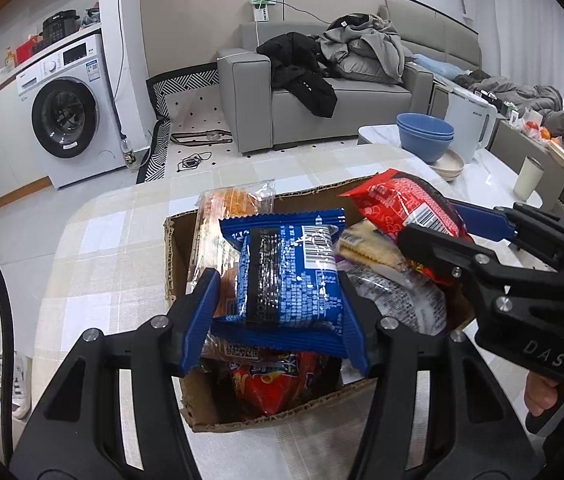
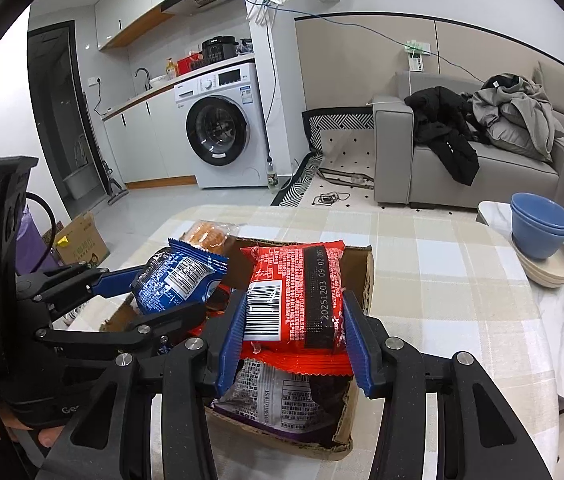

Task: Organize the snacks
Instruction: 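Lower both packs into the box and open both grippers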

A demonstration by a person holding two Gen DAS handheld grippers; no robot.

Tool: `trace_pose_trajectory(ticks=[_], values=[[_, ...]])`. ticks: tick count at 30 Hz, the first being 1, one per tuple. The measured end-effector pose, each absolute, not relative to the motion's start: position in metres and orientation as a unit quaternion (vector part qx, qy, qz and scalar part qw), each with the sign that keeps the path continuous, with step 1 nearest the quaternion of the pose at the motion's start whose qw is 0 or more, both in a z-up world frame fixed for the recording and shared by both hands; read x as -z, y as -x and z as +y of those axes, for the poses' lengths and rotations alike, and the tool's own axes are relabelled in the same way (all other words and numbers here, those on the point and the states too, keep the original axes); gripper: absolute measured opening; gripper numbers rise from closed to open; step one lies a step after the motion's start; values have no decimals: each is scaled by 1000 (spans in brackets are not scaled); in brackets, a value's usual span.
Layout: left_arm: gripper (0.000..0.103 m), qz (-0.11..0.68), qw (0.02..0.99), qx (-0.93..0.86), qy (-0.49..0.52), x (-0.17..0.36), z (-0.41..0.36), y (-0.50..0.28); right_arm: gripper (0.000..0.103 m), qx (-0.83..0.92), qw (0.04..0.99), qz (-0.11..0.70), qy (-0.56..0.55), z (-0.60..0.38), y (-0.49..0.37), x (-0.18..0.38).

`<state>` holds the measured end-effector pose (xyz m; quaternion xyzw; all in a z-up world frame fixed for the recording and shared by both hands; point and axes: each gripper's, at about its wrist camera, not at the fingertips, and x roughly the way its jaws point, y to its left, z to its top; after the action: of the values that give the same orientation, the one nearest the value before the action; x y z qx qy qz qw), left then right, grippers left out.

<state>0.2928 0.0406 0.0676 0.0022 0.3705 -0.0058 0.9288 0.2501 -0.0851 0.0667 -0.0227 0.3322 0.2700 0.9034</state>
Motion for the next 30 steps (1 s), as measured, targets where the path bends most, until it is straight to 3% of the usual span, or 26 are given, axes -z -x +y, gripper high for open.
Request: trace_pose_trajectory(ticks=[11, 18, 23, 25, 30], values=[[54, 375, 927, 3, -8, -52, 35, -303, 47, -270, 900, 341, 28, -84, -257, -57], [57, 379, 925, 15, 5, -52, 33, -304, 52, -278, 904, 323, 24, -92, -250, -68], [66, 373, 927, 32, 15, -60, 29, -297, 69, -277, 910, 308, 15, -98, -243, -79], [78, 369, 929, 36, 22, -64, 28, -293, 76, -276, 912, 302, 13, -102, -239, -83], [83, 359, 932, 35, 30, -74, 32, -279, 92, -280, 916, 288, 3, -111, -229, -92]])
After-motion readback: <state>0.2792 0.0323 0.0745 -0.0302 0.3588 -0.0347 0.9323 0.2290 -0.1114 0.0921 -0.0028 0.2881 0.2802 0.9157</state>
